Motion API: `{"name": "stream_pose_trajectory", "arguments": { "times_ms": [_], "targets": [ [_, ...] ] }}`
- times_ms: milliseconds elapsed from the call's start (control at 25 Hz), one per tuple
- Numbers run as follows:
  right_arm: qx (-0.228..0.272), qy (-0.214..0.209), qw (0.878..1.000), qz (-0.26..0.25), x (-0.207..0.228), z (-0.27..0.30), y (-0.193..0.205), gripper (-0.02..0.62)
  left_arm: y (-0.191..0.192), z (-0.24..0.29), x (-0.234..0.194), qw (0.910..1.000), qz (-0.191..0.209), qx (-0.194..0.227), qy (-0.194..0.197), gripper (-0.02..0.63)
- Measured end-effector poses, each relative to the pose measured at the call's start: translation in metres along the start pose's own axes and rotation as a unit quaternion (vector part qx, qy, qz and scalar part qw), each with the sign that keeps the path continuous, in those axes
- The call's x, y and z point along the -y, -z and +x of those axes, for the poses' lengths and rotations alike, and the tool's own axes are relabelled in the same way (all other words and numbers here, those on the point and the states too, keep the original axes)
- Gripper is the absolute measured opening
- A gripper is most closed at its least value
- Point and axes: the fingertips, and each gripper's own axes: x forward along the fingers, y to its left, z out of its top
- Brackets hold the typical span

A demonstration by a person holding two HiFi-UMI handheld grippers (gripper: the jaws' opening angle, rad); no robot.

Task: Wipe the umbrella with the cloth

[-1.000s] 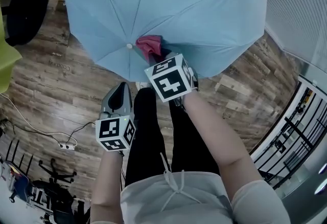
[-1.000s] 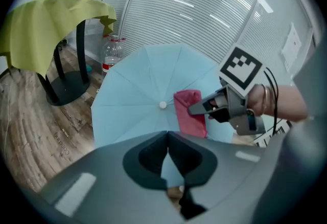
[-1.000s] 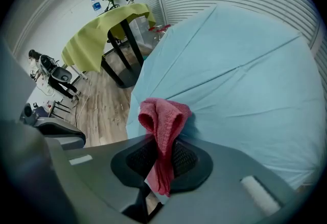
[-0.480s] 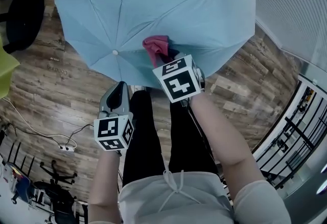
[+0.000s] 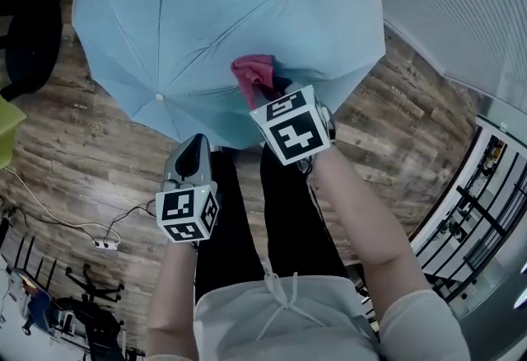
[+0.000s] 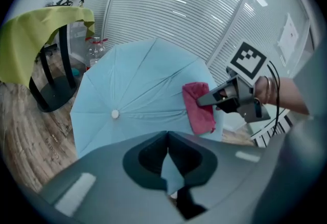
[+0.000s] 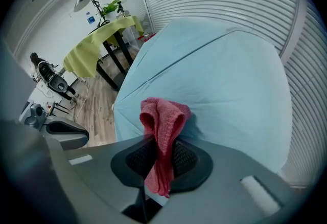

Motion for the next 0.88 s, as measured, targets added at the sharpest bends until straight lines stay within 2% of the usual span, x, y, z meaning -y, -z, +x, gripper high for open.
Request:
{"name": "stream_pose_trajectory", "arguments": {
  "times_ms": [520,880],
  "targets": [
    [0.013,0.009,0.999,0.032,0.097,-0.045,0.016,0.058,-0.029,0.037,0.064,0.9996,0.027,-0.007,0.007,0.006],
    [0.018,0.005,0.999,0.045,0.157,-0.067,0.025,0.058,-0.048,0.073,0.129,0.9987,0.038,-0.015,0.031,0.006]
  ]
}}
